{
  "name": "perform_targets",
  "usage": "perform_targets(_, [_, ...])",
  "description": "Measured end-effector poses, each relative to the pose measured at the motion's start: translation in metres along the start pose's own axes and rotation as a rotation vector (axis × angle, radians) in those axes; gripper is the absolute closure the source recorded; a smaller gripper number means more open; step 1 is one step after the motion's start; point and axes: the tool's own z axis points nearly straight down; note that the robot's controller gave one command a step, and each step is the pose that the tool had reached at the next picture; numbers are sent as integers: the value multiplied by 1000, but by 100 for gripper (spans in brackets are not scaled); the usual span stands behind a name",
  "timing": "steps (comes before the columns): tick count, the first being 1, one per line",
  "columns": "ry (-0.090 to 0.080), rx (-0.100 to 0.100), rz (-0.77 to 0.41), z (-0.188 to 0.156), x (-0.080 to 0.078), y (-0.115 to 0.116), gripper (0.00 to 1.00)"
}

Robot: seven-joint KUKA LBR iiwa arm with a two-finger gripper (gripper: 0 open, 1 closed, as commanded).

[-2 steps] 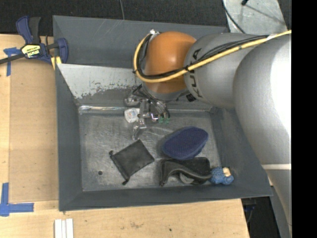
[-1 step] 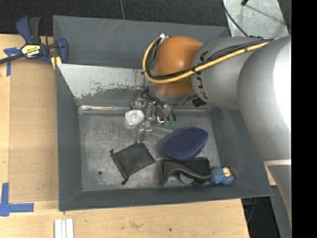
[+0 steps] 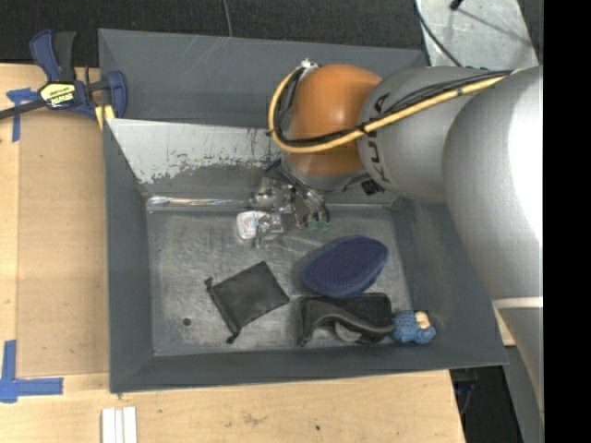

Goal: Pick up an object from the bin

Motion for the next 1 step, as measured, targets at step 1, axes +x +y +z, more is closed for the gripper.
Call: perform_targets(1, [12,3,-334,-150,24,-3,100])
